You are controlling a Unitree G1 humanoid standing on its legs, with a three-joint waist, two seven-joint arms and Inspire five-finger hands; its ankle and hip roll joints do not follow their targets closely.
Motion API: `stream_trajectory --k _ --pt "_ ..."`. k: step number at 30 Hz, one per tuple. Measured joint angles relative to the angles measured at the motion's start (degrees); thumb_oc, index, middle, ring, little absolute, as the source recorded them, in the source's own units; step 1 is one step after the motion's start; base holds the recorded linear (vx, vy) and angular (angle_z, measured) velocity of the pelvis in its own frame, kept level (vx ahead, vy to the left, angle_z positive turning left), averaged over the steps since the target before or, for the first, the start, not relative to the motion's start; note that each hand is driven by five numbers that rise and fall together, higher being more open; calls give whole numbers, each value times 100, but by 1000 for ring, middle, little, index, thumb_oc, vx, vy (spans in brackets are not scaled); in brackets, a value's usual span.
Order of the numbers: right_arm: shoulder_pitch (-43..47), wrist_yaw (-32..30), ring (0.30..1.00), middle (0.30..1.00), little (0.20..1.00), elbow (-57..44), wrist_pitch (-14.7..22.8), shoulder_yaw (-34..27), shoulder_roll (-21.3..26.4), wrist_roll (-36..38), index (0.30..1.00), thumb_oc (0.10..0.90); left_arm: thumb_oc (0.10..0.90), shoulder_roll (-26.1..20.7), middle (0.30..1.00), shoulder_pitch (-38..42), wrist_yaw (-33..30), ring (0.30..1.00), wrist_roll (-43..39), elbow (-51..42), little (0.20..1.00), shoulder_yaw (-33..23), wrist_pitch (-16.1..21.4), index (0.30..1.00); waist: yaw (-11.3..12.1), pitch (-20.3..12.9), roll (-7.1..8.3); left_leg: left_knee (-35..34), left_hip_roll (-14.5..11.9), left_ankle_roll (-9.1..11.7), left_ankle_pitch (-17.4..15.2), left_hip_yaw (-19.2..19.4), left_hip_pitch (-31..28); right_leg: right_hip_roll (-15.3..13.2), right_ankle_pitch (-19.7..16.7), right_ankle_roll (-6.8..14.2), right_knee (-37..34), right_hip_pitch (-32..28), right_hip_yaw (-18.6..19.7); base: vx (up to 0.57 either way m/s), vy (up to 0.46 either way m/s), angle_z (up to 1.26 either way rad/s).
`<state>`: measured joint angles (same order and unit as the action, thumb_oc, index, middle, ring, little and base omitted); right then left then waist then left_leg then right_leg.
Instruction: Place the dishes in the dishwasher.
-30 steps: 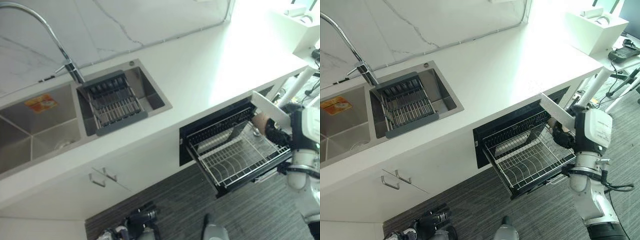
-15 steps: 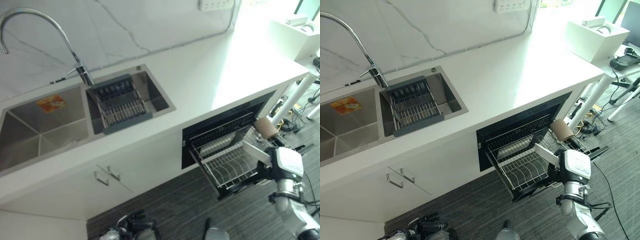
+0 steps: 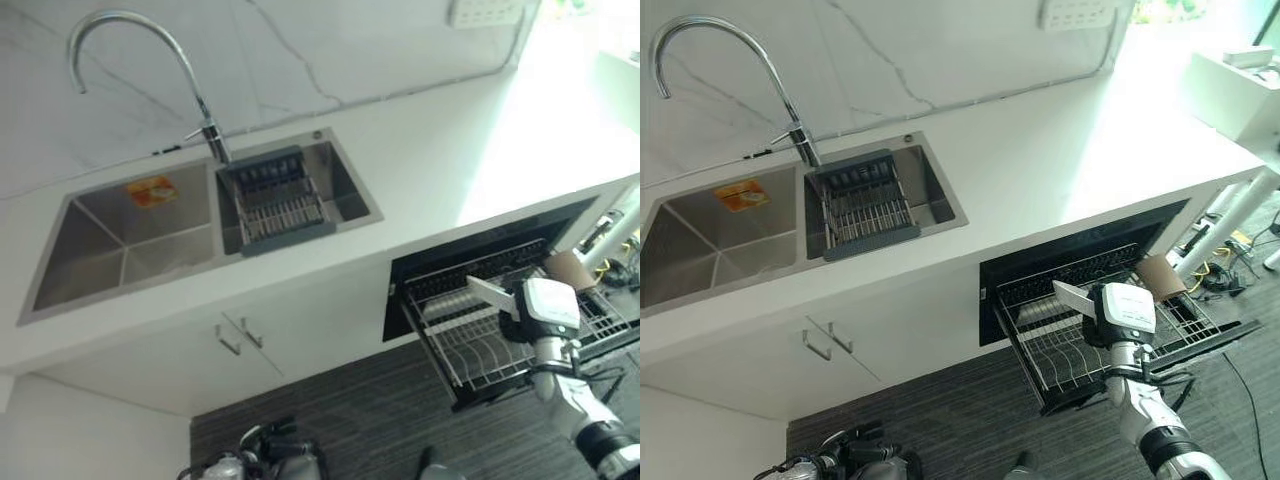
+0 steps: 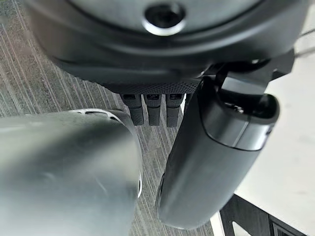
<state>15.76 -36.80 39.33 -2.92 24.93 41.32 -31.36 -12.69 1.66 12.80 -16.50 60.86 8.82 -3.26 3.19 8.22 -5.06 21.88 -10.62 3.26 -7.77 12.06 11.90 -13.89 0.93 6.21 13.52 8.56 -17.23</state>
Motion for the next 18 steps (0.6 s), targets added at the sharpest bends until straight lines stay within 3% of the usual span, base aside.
stream_trajectory --k 8,14,18 --pt "848 754 300 300 300 1349 41 429 127 7 300 400 800 -101 900 8 42 900 98 85 900 121 -160 900 294 19 16 -145 70 28 133 -223 115 -21 34 18 -14 -5 -225 -28 -20 15" --pt "1016 990 300 300 300 1935 14 506 75 6 300 400 800 -108 900 46 45 900 96 80 900 123 -160 900 351 65 39 -194 80 42 143 -272 125 -18 47 28 -41 -28 -293 1 -14 3" --pt "1256 1079 300 300 300 2472 -33 555 62 7 300 400 800 -109 900 151 73 900 87 21 900 126 -140 900 417 311 -33 -206 84 44 165 -290 148 -19 49 28 -36 -10 -305 -65 -33 2"
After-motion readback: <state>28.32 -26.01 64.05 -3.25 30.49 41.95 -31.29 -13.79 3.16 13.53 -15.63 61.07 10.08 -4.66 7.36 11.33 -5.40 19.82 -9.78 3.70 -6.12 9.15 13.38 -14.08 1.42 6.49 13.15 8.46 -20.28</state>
